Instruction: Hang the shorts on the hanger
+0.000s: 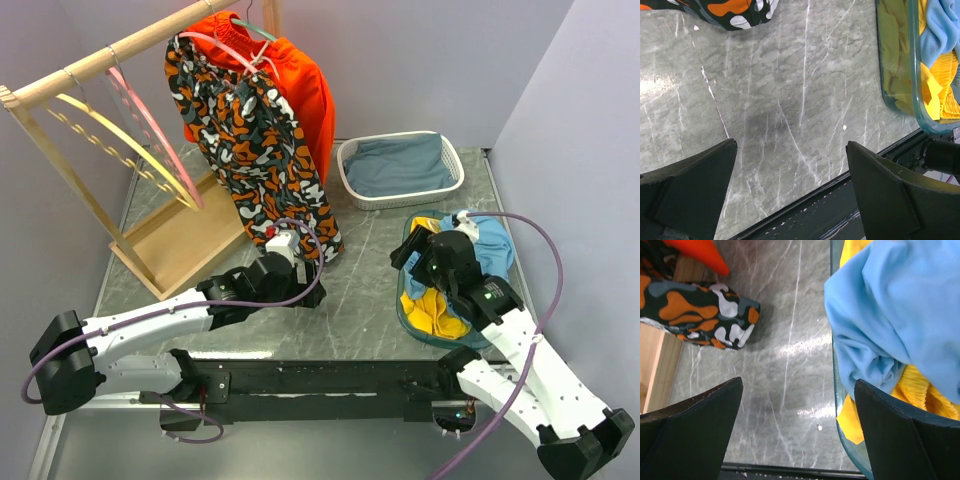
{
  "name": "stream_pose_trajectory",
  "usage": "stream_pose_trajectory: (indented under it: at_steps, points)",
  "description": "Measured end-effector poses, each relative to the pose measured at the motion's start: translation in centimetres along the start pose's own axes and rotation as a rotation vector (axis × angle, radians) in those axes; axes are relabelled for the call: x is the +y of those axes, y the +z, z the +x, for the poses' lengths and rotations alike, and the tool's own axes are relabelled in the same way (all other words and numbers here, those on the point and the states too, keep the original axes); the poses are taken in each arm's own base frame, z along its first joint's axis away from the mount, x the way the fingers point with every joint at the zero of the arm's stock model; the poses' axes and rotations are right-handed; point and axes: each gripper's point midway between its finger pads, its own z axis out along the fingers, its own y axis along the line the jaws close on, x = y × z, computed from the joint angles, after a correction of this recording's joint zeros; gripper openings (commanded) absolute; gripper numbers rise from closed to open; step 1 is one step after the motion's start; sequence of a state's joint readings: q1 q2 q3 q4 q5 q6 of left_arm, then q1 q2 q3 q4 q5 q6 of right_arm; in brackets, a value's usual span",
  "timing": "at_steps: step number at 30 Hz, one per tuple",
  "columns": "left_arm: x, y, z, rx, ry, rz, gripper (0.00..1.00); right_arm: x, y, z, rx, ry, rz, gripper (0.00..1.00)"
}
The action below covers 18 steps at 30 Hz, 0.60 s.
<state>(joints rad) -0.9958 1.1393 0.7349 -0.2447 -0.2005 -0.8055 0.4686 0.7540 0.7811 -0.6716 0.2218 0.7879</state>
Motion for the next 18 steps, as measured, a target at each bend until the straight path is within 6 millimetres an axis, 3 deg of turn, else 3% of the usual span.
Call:
stream_pose_trajectory:
  at_steps: [9,15,18]
  points:
    - [-0.2,-0.4,-0.3,-0.008,0.002,0.011,0.97,-0.3,0.3,-2.9,-0.068,0.015,0.062,1.0]
    - [0.1,-0.7,-0.2,0.002,0.01,-0.007,0.96,-3.8,1.8,-7.0,-0.131,0.1,0.223,1.0]
    - [-0.2,-1.0,-0.7,-0.002,0.016,-0.007,0.96,-6.4,2.3,-8.6,-0.157,0.164,0.307,1.0]
